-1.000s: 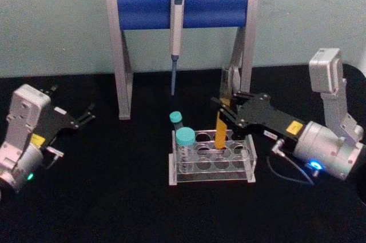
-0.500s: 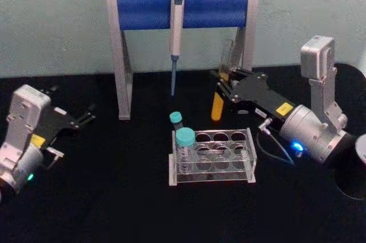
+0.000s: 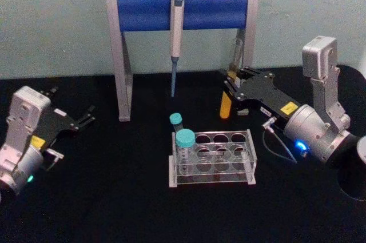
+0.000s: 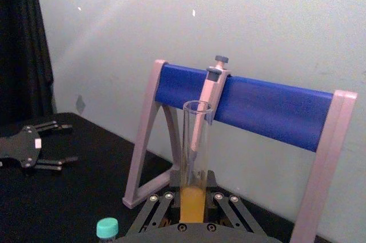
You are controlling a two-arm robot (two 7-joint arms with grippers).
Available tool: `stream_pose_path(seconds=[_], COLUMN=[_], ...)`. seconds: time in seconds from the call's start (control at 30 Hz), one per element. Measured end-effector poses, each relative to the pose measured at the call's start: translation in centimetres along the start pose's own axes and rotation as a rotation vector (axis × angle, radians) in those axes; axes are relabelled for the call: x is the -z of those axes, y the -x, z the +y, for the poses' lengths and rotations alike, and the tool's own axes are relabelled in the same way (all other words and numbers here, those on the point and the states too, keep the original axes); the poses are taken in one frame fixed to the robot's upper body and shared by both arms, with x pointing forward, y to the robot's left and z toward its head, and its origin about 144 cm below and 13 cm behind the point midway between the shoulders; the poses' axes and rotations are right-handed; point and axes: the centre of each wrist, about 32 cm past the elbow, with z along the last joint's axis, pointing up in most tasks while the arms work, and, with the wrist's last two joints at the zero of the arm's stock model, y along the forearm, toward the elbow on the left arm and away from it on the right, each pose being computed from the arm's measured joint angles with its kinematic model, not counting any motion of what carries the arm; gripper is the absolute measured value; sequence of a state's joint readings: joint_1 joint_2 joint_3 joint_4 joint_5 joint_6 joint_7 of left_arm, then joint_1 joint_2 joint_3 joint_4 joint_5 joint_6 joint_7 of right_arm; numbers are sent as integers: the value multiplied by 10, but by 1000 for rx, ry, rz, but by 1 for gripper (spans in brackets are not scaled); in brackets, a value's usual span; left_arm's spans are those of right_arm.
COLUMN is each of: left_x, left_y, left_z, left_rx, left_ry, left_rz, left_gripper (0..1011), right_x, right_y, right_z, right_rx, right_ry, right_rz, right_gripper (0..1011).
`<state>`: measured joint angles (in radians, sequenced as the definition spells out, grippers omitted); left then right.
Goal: Pick up the test tube from the test tube rack, shake it, then place it back into the test tube rack.
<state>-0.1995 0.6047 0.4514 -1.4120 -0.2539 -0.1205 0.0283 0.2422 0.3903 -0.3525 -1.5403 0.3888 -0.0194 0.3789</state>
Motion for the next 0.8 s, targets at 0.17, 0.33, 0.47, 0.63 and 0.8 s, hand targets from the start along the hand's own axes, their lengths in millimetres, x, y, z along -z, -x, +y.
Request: stream_pose_path(seconds=[0.17, 0.33, 0.47, 0.63, 0.8], left_x=[0, 0, 0, 0, 0], left_y=[0, 0, 0, 0, 0], left_z=[0, 0, 0, 0, 0], left_rx=[0, 0, 0, 0, 0], left_ry=[0, 0, 0, 0, 0], left_rz=[0, 0, 0, 0, 0], left_gripper=[1001, 1001, 1001, 1001, 1001], right_x=[-2, -5, -8, -10, -11], right_y=[-2, -4, -4, 0, 6], right_z=[-6, -14, -25, -36, -39], right_rx=[11, 12, -6, -41, -94], right_ry=[20, 48, 83, 123, 130], right_rz=[-12, -25, -37, -33, 1], right_gripper=[234, 234, 234, 234, 234])
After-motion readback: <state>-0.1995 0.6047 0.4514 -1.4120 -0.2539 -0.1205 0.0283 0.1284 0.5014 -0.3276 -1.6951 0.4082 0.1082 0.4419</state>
